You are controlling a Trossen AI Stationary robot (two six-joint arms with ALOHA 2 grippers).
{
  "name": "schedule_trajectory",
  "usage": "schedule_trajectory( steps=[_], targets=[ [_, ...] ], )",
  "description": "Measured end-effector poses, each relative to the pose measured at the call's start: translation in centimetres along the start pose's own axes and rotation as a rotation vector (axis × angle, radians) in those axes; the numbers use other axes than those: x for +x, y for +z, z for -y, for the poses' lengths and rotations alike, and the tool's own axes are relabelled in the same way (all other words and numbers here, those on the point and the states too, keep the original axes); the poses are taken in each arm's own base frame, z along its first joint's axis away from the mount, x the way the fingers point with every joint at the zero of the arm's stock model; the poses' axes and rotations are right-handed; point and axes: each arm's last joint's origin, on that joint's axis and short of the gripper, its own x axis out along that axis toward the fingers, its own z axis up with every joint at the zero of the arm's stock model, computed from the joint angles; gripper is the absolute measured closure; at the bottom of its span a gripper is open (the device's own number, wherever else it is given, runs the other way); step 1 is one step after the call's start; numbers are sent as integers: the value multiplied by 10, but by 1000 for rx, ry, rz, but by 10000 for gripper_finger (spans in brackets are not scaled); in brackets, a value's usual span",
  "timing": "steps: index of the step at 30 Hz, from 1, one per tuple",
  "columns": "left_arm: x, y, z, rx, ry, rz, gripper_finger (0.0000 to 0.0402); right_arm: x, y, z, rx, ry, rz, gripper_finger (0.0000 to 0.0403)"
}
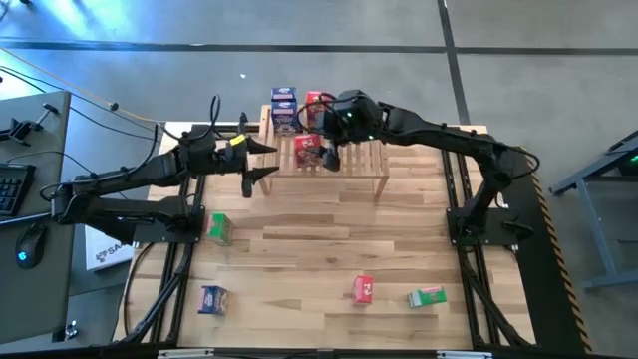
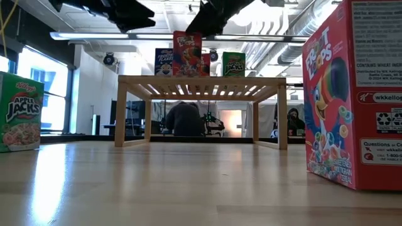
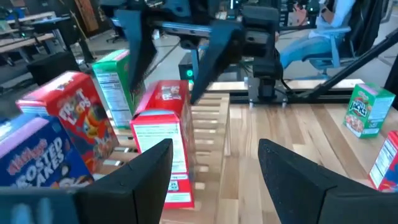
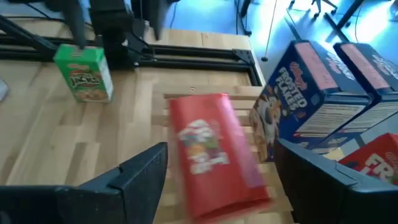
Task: Stack cereal on shelf
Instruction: Put the top red cereal box on the shelf and align it with the other red cereal box
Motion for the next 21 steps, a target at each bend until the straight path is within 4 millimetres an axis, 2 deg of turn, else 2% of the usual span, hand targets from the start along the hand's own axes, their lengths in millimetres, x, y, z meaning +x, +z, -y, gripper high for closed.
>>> schedule_trajectory(
  steps=[5, 11, 15, 21],
  targets=[
    [1, -8, 1, -5, -4, -24, 174, 10, -2, 4, -16, 0, -45, 121],
    [1, -9, 1, -9, -4, -25, 174, 10, -7, 6, 25, 33, -73, 129],
    [2, -14, 0, -54, 5, -25, 174, 10, -9, 6, 47, 72, -77, 162],
    [7, -40, -1, -99, 34, -1, 174, 10, -8, 5, 49, 117, -59, 220]
  ],
)
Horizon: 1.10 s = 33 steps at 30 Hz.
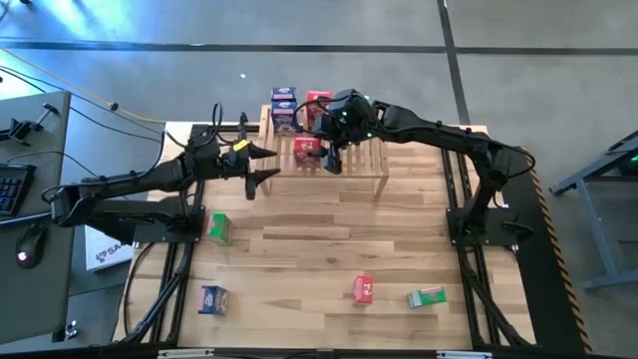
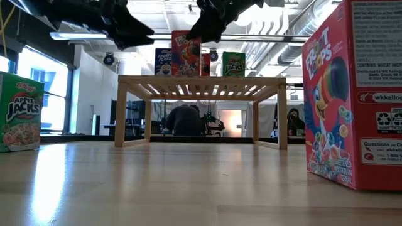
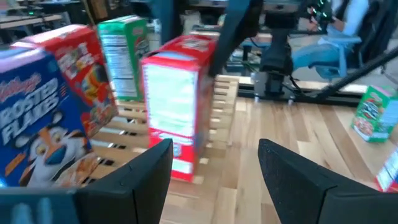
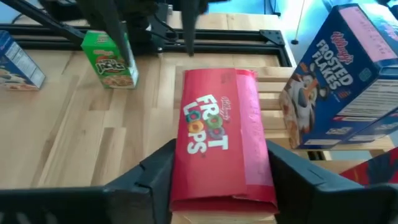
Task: Stack cereal on shelf
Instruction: Put the top red cereal box on the shelf and align it with the other red cereal box
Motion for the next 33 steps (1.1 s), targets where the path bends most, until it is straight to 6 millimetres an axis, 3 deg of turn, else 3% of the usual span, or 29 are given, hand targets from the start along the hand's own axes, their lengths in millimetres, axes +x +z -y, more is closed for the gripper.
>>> schedule_trajectory(
  steps=[4, 11, 16, 23, 33],
  targets=[
    [1, -11, -3, -28, 17, 1, 174, 0, 0, 0, 3, -1, 0, 245],
    [1, -14, -5, -40, 27, 20, 174, -14, 10, 4, -49, -19, 29, 247],
    [1, -14, -5, -43, 19, 20, 174, -30, 10, 27, -97, -68, 14, 246],
    [1, -14, -5, -43, 19, 20, 174, -37, -6, 59, -65, -61, -10, 246],
    [1, -13, -5, -50, 19, 26, 174, -33, -6, 63, -75, -41, 23, 246]
  ],
)
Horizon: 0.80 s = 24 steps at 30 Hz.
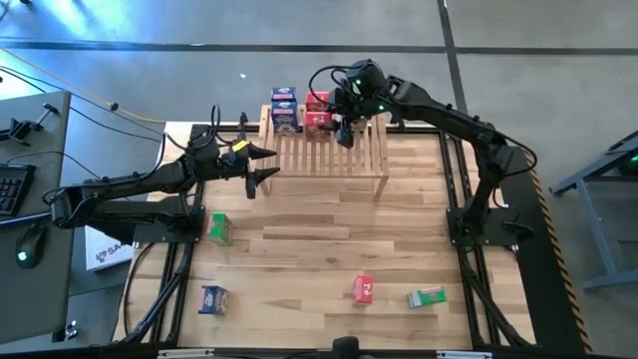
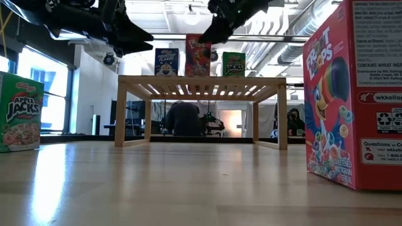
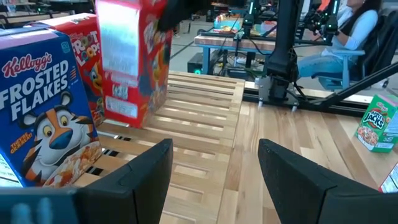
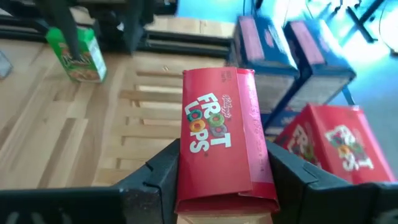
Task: Stack cereal on shelf
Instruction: Put the top red cereal box on the shelf and align it with the other red cereal box
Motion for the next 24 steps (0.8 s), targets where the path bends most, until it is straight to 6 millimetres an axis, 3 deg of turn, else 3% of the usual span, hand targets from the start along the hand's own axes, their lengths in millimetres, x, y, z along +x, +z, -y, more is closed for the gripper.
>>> schedule_trajectory(
  steps=[9, 15, 24],
  targets=[
    [0, 0, 0, 0, 0, 4, 174, 12, -6, 3, 12, -18, -37, 217],
    [0, 0, 0, 0, 0, 4, 174, 12, -4, 5, 9, -54, -30, 182],
    [0, 0, 0, 0, 0, 0, 174, 0, 8, -1, -22, -89, 26, 178]
  ],
)
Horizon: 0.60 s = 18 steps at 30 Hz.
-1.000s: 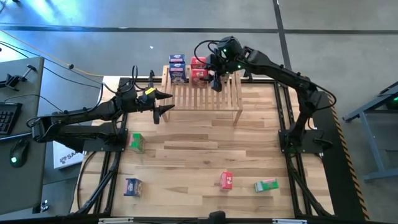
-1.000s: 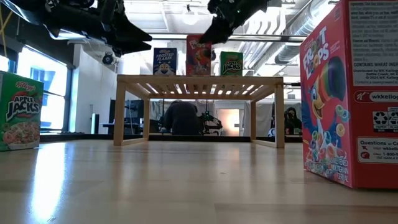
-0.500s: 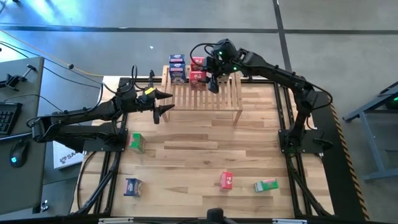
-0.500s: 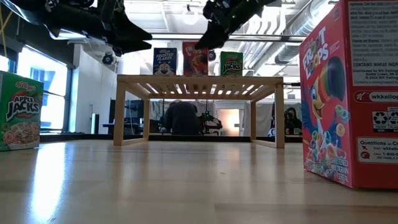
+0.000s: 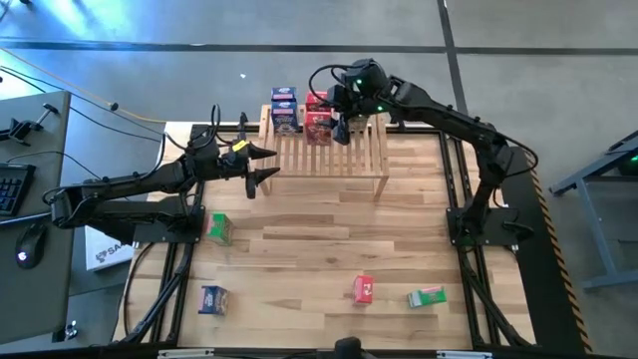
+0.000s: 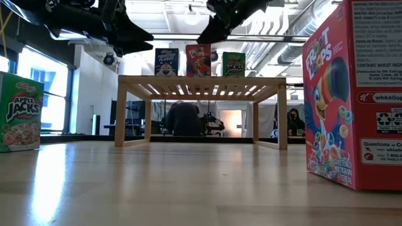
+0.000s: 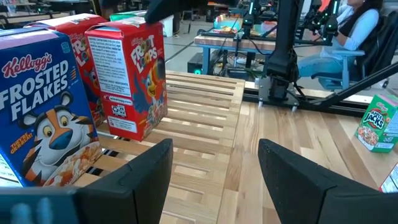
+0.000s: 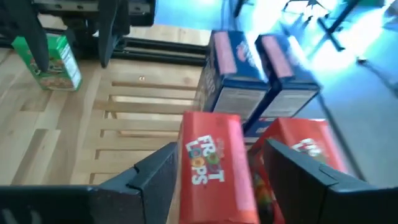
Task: Stack cereal on shelf
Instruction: Put the top red cereal box on the shelf and align it with the other red cereal box
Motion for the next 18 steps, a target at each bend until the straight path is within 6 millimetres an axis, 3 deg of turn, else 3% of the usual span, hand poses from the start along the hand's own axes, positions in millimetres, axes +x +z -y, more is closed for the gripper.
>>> schedule_trajectory(
  steps=[4, 9, 14, 18],
  targets=[
    [0, 0, 0, 1, 0, 0, 174, -16, 13, -14, -39, -40, 17, 178],
    [0, 0, -1, 4, 33, 0, 195, -53, 38, -45, -152, -147, 42, 197],
    [0, 0, -2, 30, 79, -1, 255, -76, 45, -76, -186, -213, -38, 281],
    [0, 0, -2, 47, 79, -1, 315, -61, 29, -93, -133, -155, -113, 375]
  ],
)
